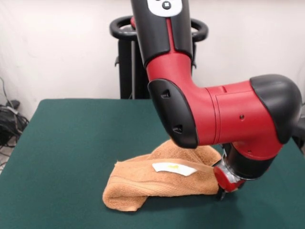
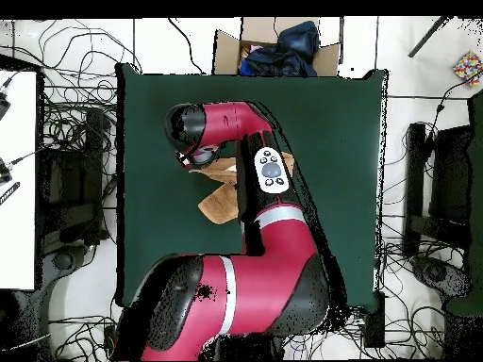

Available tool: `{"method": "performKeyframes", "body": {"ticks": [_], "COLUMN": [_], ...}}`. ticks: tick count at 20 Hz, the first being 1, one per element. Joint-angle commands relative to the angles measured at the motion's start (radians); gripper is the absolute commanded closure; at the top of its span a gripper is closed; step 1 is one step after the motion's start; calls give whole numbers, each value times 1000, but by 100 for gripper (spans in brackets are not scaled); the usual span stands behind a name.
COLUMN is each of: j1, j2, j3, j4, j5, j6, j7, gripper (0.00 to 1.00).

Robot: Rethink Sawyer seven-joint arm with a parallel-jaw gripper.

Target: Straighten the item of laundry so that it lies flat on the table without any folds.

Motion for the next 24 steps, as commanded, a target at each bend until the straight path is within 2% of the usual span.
{"method": "performKeyframes", "body": {"ticks": [1,15,24], "j1": [8,11,25], "j2": [14,74,112], "j3": [-56,-58,-44], "j4": [55,33,-34], "j5": [-22,-7,0], "j6": [93,117,182], "j7": [63,50,43], "gripper": [0,0,0]}}
